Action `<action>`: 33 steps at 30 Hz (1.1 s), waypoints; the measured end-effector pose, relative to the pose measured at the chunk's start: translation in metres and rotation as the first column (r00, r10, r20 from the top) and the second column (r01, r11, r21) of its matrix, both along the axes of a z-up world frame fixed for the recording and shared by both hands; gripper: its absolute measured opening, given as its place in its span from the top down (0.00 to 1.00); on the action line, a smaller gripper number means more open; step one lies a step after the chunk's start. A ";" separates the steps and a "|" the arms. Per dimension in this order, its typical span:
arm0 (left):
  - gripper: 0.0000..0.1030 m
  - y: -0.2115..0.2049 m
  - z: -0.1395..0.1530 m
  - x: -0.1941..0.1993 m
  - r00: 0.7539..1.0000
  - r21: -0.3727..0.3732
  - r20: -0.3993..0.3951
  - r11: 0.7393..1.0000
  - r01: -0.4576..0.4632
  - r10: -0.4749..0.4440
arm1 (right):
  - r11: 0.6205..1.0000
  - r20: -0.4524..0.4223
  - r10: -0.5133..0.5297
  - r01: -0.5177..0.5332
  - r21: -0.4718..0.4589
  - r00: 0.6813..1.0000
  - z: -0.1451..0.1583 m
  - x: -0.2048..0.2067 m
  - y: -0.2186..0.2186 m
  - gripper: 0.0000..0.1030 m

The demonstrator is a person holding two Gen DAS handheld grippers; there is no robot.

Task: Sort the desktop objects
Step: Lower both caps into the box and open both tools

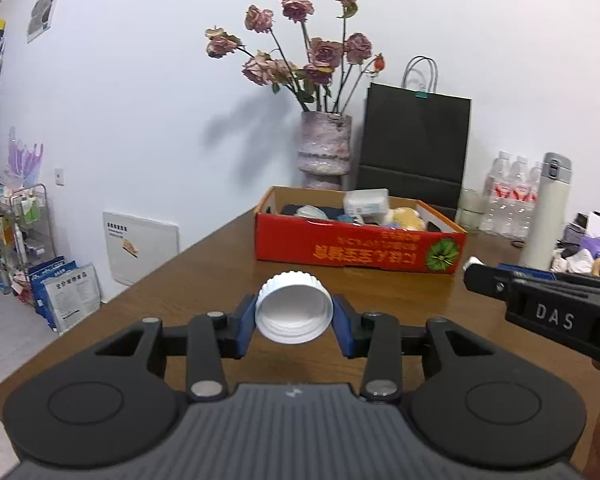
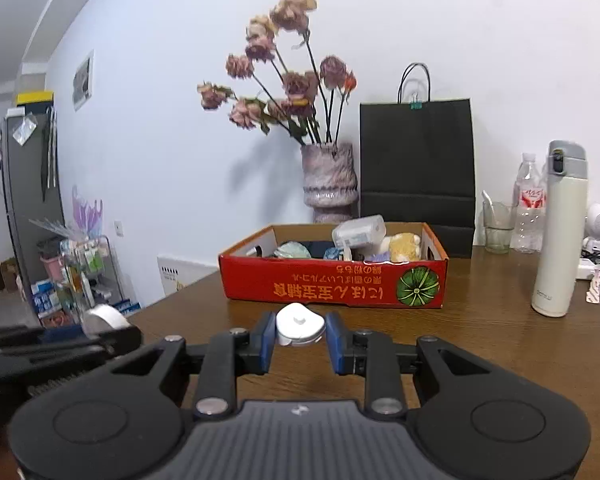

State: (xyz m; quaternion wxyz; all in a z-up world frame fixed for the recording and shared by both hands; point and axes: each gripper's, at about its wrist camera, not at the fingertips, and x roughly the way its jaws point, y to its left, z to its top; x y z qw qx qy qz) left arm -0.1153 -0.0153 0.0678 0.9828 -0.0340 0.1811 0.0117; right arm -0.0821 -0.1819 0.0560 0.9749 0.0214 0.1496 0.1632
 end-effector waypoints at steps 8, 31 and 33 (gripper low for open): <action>0.61 -0.004 0.003 -0.011 1.000 -0.008 0.017 1.000 0.009 -0.009 | 1.000 0.052 0.017 -0.016 -0.019 0.999 0.009 -0.017 0.006 0.75; 0.61 0.004 0.071 0.174 0.997 -0.012 0.016 0.997 0.079 -0.079 | 0.999 -0.002 0.007 -0.007 -0.034 1.000 0.070 0.150 -0.007 0.75; 0.61 -0.002 0.077 0.214 0.990 -0.020 -0.057 0.992 0.128 -0.129 | 1.000 -0.065 0.010 -0.012 -0.024 0.998 0.075 0.190 -0.008 0.74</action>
